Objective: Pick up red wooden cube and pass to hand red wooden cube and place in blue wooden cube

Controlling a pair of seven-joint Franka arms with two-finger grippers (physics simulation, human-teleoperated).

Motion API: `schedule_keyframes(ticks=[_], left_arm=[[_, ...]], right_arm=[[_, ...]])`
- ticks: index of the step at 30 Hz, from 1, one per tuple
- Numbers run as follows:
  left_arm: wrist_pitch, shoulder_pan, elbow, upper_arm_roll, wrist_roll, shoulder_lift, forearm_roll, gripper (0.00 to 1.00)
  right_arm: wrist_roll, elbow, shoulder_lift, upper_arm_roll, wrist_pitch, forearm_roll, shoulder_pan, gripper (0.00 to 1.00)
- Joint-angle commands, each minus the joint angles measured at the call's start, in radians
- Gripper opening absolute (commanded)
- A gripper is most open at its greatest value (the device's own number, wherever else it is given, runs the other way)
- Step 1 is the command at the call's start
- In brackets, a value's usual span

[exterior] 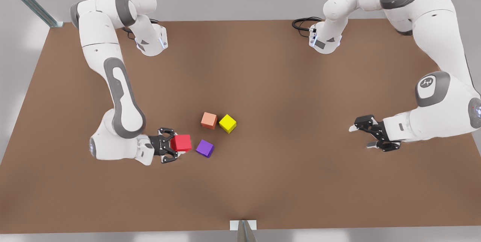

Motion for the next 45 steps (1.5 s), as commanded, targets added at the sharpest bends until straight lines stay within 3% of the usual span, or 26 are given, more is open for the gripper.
schedule_keyframes(ticks=[1, 2, 3, 6, 9, 12, 21, 36, 37, 38, 45], left_arm=[[-0.142, -0.219, -0.154, 0.441, -0.408, -0.288, -0.165, 1.0], [-0.056, -0.488, -0.303, 0.784, -0.27, -0.44, -0.244, 1.0], [-0.061, -0.642, -0.319, 0.935, -0.245, -0.471, -0.242, 1.0], [-0.101, -0.626, -0.294, 0.936, -0.24, -0.448, -0.273, 1.0], [-0.11, -0.625, -0.291, 0.935, -0.242, -0.442, -0.317, 1.0], [-0.104, -0.625, -0.29, 0.933, -0.244, -0.44, -0.311, 1.0], [-0.104, -0.628, -0.291, 0.933, -0.245, -0.44, -0.313, 1.0], [-0.101, -0.629, -0.29, 0.933, -0.247, -0.434, -0.311, 1.0], [-0.101, -0.629, -0.291, 0.933, -0.247, -0.434, -0.311, 1.0], [-0.101, -0.628, -0.291, 0.933, -0.247, -0.434, -0.311, 1.0], [-0.101, -0.629, -0.291, 0.933, -0.247, -0.434, -0.31, 1.0]], right_arm=[[0.646, 0.001, -0.015, -0.023, -0.016, -0.42, 0.001, 0.61], [0.685, 0.001, -0.02, -0.033, -0.013, -0.501, 0.003, 0.61], [0.692, -0.006, -0.04, -0.044, -0.008, -0.586, 0.003, 0.61], [0.786, -0.078, -0.115, -0.066, 0.006, -0.699, 0.009, 0.61], [0.909, -0.295, -0.242, -0.064, 0.142, -0.748, 0.012, 0.61], [0.913, -0.404, -0.282, -0.066, 0.274, -0.788, 0.001, 0.61], [0.904, -0.543, -0.271, -0.092, 0.59, -0.813, -0.04, 0.61], [0.898, -0.623, -0.228, -0.092, 0.667, -0.848, -0.091, 0.62], [0.9, -0.622, -0.228, -0.092, 0.667, -0.847, -0.091, 0.84], [0.901, -0.622, -0.228, -0.09, 0.667, -0.844, -0.091, 1.0], [0.898, -0.611, -0.228, -0.092, 0.664, -0.845, -0.096, 1.0]])
